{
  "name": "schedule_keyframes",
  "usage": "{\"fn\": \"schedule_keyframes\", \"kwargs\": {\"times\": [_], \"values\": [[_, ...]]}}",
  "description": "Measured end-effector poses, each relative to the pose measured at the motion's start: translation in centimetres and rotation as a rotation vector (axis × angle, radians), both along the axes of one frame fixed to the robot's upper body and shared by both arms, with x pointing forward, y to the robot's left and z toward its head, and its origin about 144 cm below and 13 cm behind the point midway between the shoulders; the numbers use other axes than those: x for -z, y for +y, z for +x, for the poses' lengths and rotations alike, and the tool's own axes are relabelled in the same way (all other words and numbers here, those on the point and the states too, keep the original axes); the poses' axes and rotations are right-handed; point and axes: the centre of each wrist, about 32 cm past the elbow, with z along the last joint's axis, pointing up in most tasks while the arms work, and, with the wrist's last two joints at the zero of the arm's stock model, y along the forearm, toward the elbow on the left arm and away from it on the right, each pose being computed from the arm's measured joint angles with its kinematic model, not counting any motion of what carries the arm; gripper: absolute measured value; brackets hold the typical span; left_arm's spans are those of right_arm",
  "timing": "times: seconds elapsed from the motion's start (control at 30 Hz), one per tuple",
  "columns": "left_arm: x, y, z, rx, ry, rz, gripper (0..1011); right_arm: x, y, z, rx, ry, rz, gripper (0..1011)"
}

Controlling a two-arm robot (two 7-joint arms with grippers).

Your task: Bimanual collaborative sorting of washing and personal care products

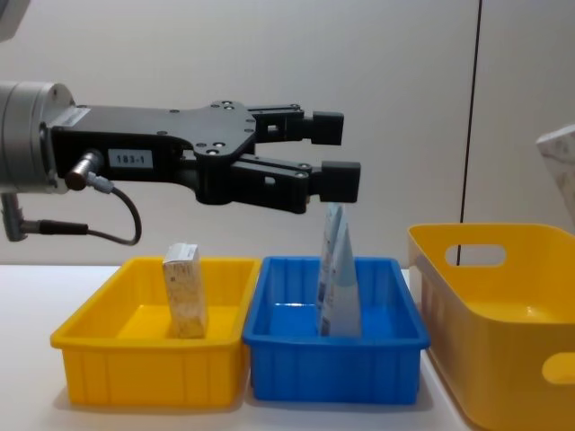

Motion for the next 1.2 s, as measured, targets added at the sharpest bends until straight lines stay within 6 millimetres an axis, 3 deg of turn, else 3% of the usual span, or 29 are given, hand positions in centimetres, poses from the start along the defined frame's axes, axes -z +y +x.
{"fn": "schedule_keyframes", "kwargs": {"times": [0.53,1.2], "values": [[0.0,0.0,0.0,0.0,0.0,0.0,1001,1.7,2.6,1.2,0.259,0.015,-0.046,357],[0.0,0.0,0.0,0.0,0.0,0.0,1001,4.0,7.1,4.9,0.557,0.042,-0.091,357]]}}
